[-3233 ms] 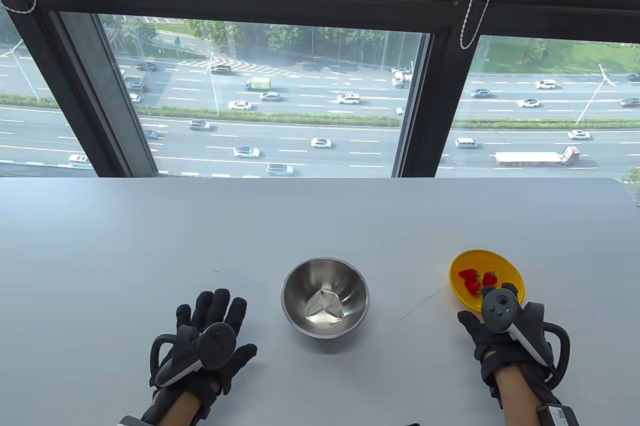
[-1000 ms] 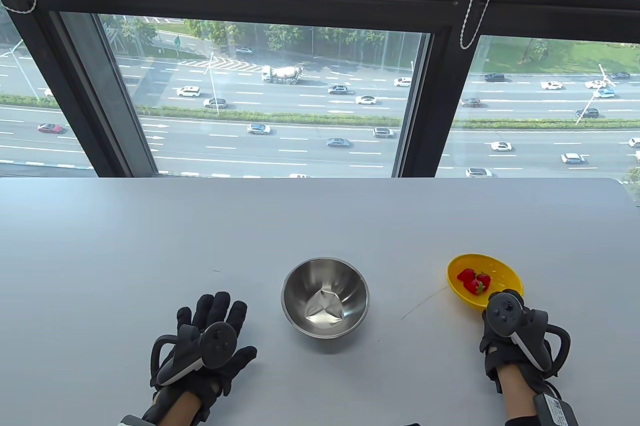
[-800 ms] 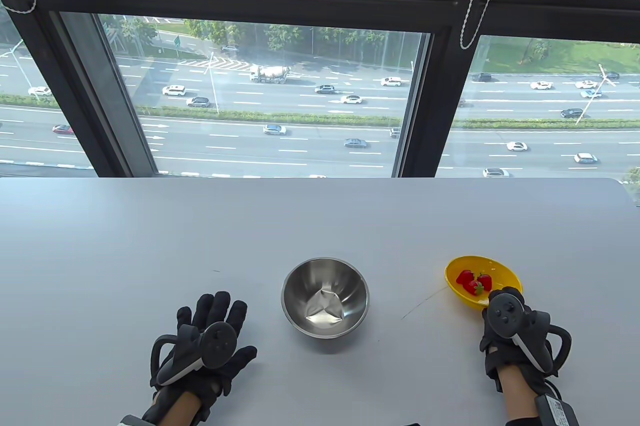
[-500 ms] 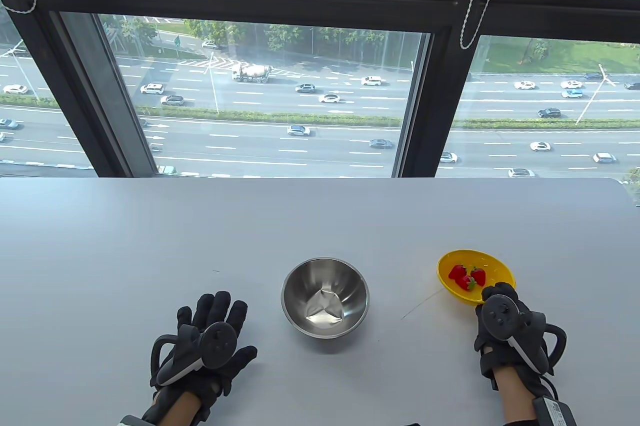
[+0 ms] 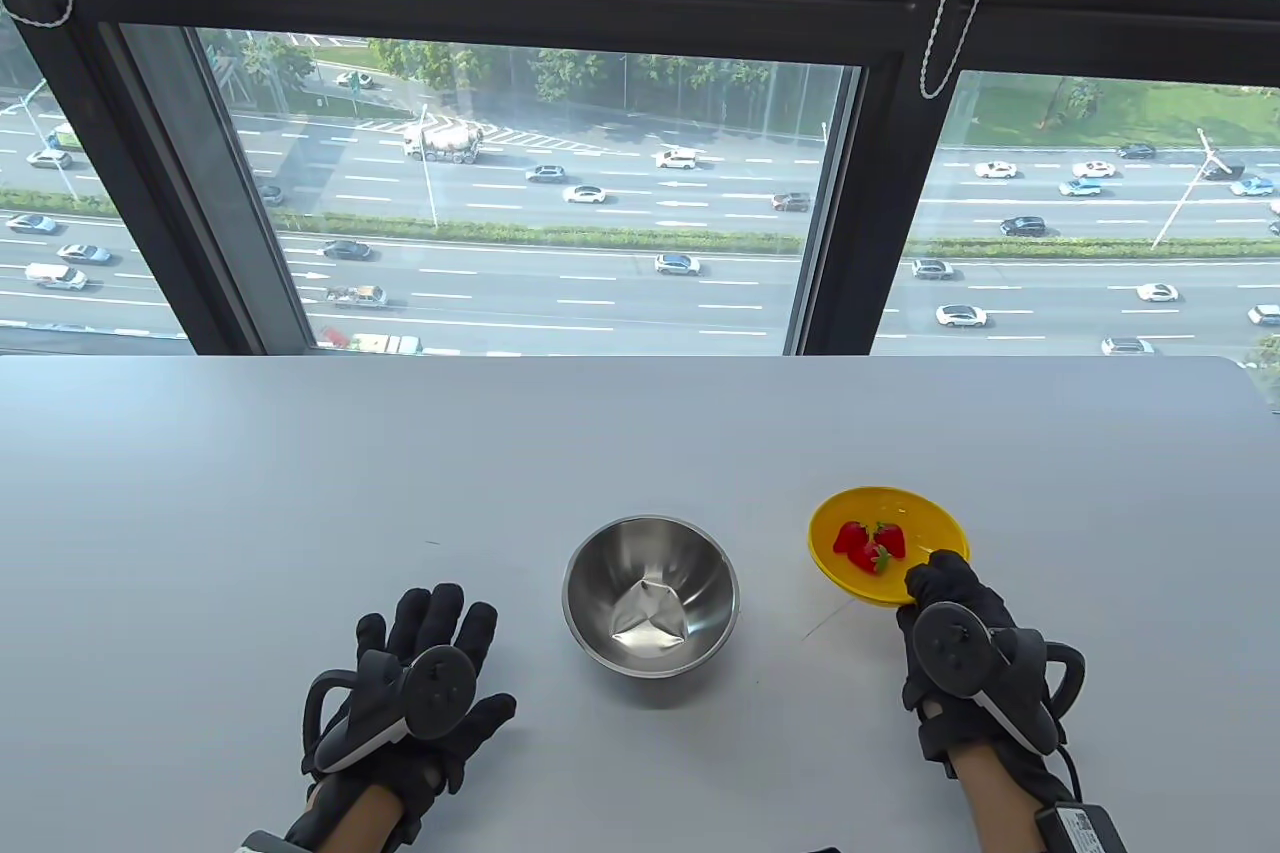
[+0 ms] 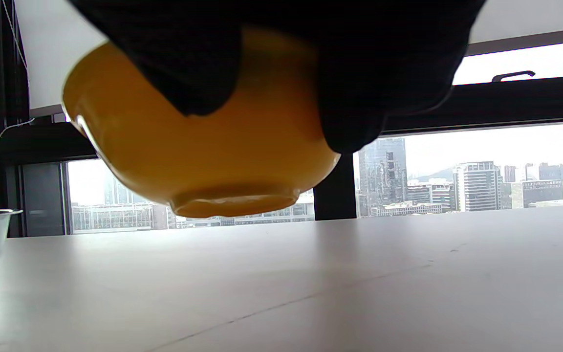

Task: Pour strawberries from bowl into mixing bowl

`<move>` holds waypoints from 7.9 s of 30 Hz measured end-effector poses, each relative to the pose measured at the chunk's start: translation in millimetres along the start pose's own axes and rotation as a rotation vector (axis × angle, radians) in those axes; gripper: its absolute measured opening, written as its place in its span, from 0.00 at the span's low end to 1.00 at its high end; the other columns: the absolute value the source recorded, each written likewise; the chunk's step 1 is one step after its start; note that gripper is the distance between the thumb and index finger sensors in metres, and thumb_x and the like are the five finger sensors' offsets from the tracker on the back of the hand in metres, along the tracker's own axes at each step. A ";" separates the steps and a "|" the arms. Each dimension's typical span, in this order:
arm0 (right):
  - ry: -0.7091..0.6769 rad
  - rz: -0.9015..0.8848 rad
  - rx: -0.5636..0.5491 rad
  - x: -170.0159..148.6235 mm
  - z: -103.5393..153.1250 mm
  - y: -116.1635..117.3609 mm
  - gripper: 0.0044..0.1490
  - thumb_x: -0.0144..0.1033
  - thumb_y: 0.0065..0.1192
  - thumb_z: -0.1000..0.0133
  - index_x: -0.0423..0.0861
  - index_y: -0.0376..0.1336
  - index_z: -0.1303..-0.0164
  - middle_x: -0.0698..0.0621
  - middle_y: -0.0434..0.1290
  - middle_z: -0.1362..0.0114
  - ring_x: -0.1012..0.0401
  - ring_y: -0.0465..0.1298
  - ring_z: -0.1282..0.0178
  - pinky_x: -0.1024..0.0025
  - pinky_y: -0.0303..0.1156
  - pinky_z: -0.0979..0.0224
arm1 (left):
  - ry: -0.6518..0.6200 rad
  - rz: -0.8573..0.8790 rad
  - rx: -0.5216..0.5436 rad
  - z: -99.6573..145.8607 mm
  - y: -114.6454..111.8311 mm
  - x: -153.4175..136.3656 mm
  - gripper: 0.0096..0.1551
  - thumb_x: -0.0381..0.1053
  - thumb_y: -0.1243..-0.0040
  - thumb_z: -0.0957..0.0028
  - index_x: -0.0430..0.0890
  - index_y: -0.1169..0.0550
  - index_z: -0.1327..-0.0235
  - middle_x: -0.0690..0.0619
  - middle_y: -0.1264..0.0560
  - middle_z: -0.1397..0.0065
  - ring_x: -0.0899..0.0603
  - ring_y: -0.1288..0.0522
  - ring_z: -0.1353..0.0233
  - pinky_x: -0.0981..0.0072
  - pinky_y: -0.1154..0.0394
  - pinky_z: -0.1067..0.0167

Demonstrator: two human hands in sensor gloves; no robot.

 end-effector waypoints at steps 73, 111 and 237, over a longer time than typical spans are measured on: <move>-0.153 -0.605 0.224 125.9 6.7 7.7 0.27 0.43 0.62 0.52 0.52 0.67 0.42 0.45 0.75 0.34 0.45 0.85 0.46 0.45 0.78 0.37 | 0.000 -0.023 -0.003 -0.6 -0.7 1.9 0.54 0.74 0.51 0.56 0.55 0.52 0.20 0.47 0.64 0.14 0.31 0.62 0.15 0.24 0.65 0.29; 0.021 -0.996 0.203 85.4 -1.6 11.5 0.26 0.44 0.61 0.51 0.46 0.68 0.46 0.47 0.82 0.48 0.54 0.89 0.66 0.53 0.84 0.51 | -0.003 -0.020 0.003 -0.8 -0.2 3.2 0.54 0.74 0.51 0.56 0.55 0.52 0.20 0.47 0.64 0.14 0.31 0.62 0.15 0.24 0.65 0.29; 0.123 0.096 0.114 2.2 4.9 -13.9 0.60 0.73 0.54 0.55 0.54 0.38 0.20 0.44 0.36 0.14 0.38 0.42 0.13 0.27 0.41 0.22 | -0.006 0.011 0.066 -0.1 3.9 -2.0 0.54 0.74 0.51 0.56 0.55 0.52 0.20 0.47 0.64 0.14 0.31 0.62 0.15 0.24 0.65 0.29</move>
Point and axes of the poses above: the tracker on the back of each hand, its own x axis roughly to the thumb side, its own z axis roughly from the fingertips to the wrist, y = z × x, the point moved 1 cm from there along -z, roughly from the wrist to the fingertips
